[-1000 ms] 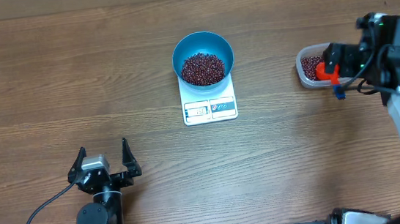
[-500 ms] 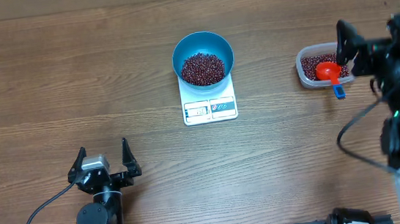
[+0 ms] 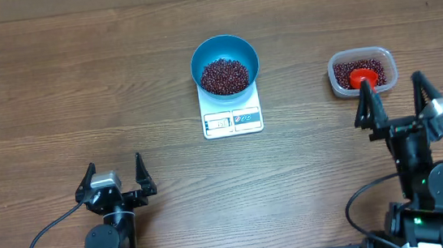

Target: Scoop item into bowl and weigh 150g on scale

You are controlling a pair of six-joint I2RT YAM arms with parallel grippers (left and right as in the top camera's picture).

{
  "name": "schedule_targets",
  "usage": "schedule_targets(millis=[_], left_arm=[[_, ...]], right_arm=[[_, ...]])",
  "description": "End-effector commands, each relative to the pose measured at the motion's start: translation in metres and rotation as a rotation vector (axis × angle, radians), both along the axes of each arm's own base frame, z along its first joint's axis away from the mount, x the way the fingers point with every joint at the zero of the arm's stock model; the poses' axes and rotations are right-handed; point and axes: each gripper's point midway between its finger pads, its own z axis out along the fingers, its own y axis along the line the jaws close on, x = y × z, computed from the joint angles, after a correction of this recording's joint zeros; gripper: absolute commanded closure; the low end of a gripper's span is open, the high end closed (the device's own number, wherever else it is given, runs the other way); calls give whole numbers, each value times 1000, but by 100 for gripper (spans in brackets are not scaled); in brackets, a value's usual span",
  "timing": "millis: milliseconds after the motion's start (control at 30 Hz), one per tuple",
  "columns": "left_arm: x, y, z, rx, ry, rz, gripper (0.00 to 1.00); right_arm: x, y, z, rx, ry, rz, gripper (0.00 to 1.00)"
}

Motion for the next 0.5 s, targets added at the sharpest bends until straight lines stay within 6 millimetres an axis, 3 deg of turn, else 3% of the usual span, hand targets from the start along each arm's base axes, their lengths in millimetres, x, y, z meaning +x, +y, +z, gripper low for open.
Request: schedule_targets(millis=[0,467], left_arm=[[0,0,1,22,-5,-2,0],[0,0,1,22,-5,-2,0]], right_arm=[[-5,-1,-16,21,16,-10,0],[-20,1,-90,42,123,-16,0]])
